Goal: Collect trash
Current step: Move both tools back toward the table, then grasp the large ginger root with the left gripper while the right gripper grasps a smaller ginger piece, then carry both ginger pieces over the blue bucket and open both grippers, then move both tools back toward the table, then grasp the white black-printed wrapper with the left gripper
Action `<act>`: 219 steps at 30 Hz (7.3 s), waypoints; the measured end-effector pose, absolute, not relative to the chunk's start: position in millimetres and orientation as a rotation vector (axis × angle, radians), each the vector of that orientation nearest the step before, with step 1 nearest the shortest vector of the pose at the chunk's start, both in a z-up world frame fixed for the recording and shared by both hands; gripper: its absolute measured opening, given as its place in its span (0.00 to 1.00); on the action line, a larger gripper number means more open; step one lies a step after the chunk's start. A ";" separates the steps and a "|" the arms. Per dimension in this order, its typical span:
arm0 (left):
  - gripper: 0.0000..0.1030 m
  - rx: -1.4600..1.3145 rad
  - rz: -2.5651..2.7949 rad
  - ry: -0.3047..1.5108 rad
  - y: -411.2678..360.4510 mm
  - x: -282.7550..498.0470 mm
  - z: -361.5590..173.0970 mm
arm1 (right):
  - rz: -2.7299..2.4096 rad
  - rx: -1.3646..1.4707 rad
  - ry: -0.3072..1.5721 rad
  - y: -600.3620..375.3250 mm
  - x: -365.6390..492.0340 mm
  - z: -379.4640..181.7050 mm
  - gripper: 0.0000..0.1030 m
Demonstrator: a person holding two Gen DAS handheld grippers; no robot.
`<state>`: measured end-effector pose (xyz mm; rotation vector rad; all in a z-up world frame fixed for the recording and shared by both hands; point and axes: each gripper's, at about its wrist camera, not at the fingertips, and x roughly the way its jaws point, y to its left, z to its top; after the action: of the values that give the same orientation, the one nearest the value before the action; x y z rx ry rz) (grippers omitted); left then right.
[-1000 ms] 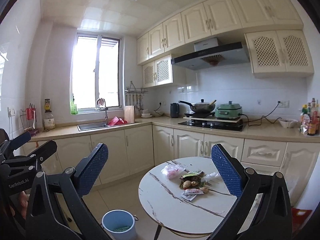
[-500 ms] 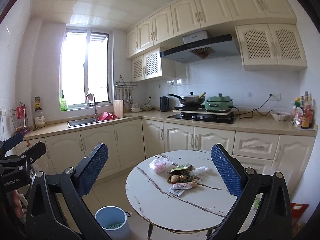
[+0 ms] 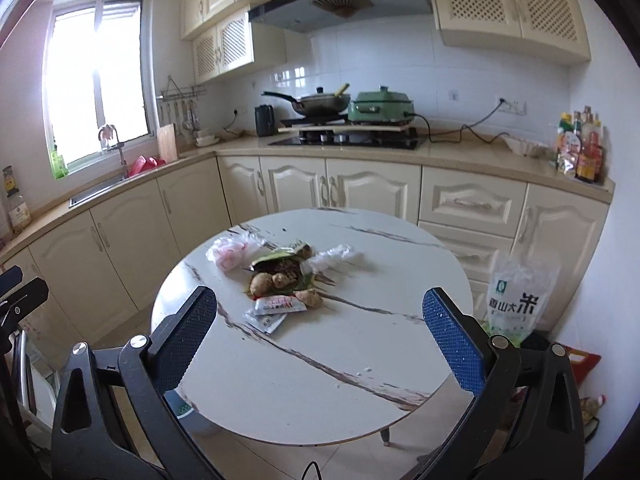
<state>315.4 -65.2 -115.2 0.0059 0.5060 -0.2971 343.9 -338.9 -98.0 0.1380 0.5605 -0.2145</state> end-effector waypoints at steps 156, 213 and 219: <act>0.99 -0.038 -0.024 0.135 23.3 56.2 -65.7 | 0.029 0.062 0.234 -185.4 243.9 28.3 1.00; 0.80 0.191 -0.500 0.875 -211.7 570.9 -188.4 | -0.263 0.168 0.799 -415.9 452.9 -195.4 1.00; 0.53 0.203 -0.554 0.829 -207.6 581.6 -184.8 | -0.233 0.168 0.806 -411.0 467.9 -201.3 1.00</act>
<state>581.6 -207.6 -184.8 0.2026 0.8287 -0.5544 467.9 -411.0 -201.3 0.1684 0.8060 -0.2333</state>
